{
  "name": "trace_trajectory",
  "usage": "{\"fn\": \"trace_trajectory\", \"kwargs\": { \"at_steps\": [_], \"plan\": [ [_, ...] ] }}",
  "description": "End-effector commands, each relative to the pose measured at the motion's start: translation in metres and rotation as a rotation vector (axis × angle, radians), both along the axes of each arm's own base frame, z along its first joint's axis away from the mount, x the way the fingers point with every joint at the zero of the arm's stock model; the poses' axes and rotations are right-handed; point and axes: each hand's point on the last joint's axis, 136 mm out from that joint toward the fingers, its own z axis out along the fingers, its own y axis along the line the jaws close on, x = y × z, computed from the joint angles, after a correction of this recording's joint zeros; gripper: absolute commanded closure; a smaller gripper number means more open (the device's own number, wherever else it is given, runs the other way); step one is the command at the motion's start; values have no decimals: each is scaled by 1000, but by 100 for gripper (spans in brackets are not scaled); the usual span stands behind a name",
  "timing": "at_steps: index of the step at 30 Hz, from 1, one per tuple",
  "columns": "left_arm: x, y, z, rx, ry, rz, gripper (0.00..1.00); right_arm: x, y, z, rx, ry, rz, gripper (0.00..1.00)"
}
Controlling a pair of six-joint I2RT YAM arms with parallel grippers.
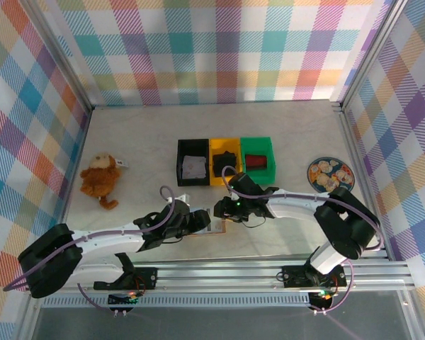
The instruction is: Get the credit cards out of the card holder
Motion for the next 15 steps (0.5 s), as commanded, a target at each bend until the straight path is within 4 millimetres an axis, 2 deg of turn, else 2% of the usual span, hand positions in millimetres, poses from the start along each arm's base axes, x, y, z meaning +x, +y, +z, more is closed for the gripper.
{"fn": "trace_trajectory", "kwargs": {
  "at_steps": [1,6,15],
  "plan": [
    [6,-4,5,-23,-35,19,41,-4,1,-8,7,25,-3,59],
    [8,3,1,-13,-45,56,46,-3,-1,-12,-2,23,-9,61],
    [10,-18,0,-46,-38,4,55,-5,0,-17,-5,38,-8,62]
  ]
}}
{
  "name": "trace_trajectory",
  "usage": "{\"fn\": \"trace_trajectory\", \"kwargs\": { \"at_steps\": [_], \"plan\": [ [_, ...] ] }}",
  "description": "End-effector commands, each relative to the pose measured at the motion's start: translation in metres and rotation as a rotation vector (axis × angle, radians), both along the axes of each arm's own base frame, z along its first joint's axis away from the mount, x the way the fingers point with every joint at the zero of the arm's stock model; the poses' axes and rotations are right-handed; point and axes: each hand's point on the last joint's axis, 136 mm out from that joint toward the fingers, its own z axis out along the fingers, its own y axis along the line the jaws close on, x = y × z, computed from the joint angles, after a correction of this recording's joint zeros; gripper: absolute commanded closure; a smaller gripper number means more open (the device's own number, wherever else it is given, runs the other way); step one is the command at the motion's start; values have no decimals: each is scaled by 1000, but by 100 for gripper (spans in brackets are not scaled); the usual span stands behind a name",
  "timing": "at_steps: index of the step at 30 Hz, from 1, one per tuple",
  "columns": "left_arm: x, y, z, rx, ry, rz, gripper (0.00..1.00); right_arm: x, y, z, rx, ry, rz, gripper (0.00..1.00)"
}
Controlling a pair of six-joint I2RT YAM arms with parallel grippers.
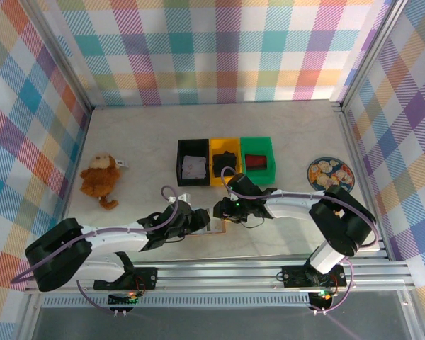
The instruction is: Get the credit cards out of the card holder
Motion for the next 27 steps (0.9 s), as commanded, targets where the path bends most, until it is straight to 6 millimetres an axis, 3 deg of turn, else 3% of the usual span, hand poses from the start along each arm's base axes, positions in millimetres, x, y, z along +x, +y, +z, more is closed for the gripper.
{"fn": "trace_trajectory", "kwargs": {
  "at_steps": [1,5,9,15,20,27],
  "plan": [
    [0,-15,5,-42,-14,-34,57,-5,-2,-8,-11,20,1,62],
    [-2,-11,-5,-25,5,-29,59,-6,-2,-8,-13,21,6,62],
    [0,-6,-1,-19,-17,-7,61,-7,-2,-10,-10,27,8,62],
    [0,-8,1,-4,-19,-23,73,-9,-1,-14,-7,45,11,63],
    [0,-2,4,37,-28,-21,72,-9,-2,-12,-9,37,8,63],
    [0,0,-8,70,-13,-23,70,-9,-2,-13,-5,42,6,63]
  ]
}}
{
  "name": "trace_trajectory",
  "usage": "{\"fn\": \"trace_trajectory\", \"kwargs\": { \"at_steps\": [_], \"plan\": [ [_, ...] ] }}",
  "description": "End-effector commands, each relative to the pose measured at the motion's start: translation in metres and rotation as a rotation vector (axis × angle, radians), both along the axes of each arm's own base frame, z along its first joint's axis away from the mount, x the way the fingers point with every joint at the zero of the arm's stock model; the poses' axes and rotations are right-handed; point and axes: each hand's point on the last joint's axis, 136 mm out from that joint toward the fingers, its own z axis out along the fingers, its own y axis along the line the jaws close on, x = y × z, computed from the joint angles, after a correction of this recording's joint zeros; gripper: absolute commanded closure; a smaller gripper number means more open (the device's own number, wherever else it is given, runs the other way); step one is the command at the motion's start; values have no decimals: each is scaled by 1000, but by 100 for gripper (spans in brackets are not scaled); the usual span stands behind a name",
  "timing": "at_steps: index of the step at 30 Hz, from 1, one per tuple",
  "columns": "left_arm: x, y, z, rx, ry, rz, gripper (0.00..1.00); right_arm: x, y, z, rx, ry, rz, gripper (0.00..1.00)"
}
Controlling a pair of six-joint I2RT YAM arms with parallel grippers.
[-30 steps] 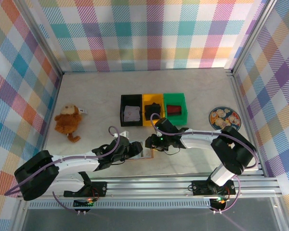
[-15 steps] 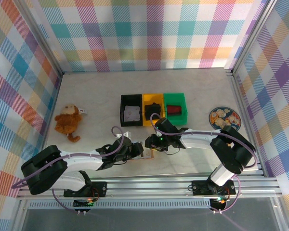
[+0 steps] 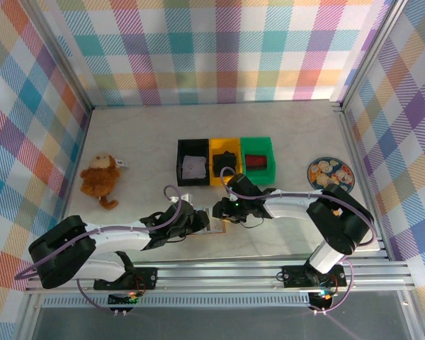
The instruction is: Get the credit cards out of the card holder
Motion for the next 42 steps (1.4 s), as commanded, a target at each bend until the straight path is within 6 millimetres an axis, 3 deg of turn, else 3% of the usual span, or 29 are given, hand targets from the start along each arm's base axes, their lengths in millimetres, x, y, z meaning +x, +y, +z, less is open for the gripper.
{"fn": "trace_trajectory", "kwargs": {
  "at_steps": [1,9,20,30,37,40,42],
  "plan": [
    [0,3,-6,44,-7,-1,70,-9,-5,-11,-17,36,0,63],
    [3,4,-10,61,-6,14,72,-10,-5,-9,-16,34,5,63],
    [6,-3,-3,12,-19,24,86,-10,-3,-9,-3,44,4,63],
    [5,-7,-4,-13,-15,26,87,-11,-3,-10,2,50,4,63],
    [1,3,-9,26,-9,30,82,-12,-5,-11,-3,46,4,63],
    [2,0,-7,14,-13,27,93,-12,-4,-11,1,47,3,63],
    [3,-3,-6,0,-15,24,94,-11,-3,-10,6,49,1,63]
  ]
}}
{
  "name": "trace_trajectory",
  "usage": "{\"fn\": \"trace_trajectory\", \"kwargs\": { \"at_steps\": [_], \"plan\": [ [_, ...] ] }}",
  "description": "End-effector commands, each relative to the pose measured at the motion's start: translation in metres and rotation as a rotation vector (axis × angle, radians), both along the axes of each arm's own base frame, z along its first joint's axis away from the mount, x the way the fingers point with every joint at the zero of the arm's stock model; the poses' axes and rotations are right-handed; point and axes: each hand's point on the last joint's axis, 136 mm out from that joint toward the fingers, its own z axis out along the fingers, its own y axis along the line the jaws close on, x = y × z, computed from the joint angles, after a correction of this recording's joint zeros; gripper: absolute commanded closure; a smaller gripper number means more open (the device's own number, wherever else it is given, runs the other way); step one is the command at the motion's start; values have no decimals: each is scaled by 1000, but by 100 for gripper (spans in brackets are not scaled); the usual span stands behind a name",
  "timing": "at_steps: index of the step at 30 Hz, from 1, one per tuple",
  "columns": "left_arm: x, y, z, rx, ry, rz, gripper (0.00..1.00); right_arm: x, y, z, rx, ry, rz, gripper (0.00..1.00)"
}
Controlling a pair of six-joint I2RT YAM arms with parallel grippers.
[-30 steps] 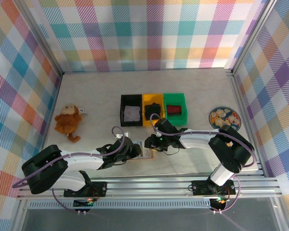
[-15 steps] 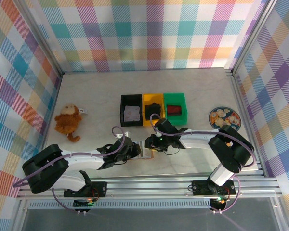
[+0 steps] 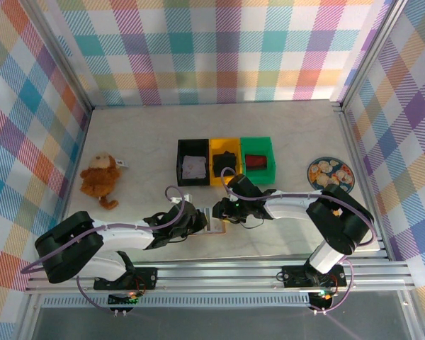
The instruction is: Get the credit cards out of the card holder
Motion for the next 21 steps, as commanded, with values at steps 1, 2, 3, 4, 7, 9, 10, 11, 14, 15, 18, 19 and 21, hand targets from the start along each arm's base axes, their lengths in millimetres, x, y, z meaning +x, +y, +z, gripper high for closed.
{"fn": "trace_trajectory", "kwargs": {
  "at_steps": [1,2,3,4,7,9,10,11,14,15,18,19,21],
  "plan": [
    [0,-5,3,-21,-18,-4,95,-10,-4,-10,-13,49,3,63],
    [0,-6,3,-27,-17,-4,95,-10,-3,-9,-9,50,3,63],
    [0,-8,3,-34,-17,-8,97,-10,-3,-9,-7,51,2,63],
    [0,-9,1,-38,-13,-10,98,-10,-3,-8,-5,51,4,63],
    [-1,-10,0,-54,-11,-7,100,-11,-4,-9,-9,52,3,63],
    [-1,-9,2,-60,-15,-2,100,-12,-6,-10,-16,53,-2,63],
    [-1,-8,3,-64,-19,-1,100,-12,-7,-11,-18,53,-1,63],
    [0,-8,5,-68,-24,1,100,-13,-8,-12,-22,56,-3,63],
    [0,1,12,-61,-46,25,100,-13,-10,-16,-38,63,-13,63],
    [1,4,14,-56,-53,32,100,-13,-11,-18,-45,67,-16,63],
    [0,9,20,-42,-72,33,100,-13,-14,-24,-70,77,-26,63],
    [-1,11,20,-37,-74,31,100,-14,-16,-26,-78,85,-27,63],
    [-2,13,21,-27,-76,26,100,-14,-16,-28,-81,86,-31,63]
  ]
}}
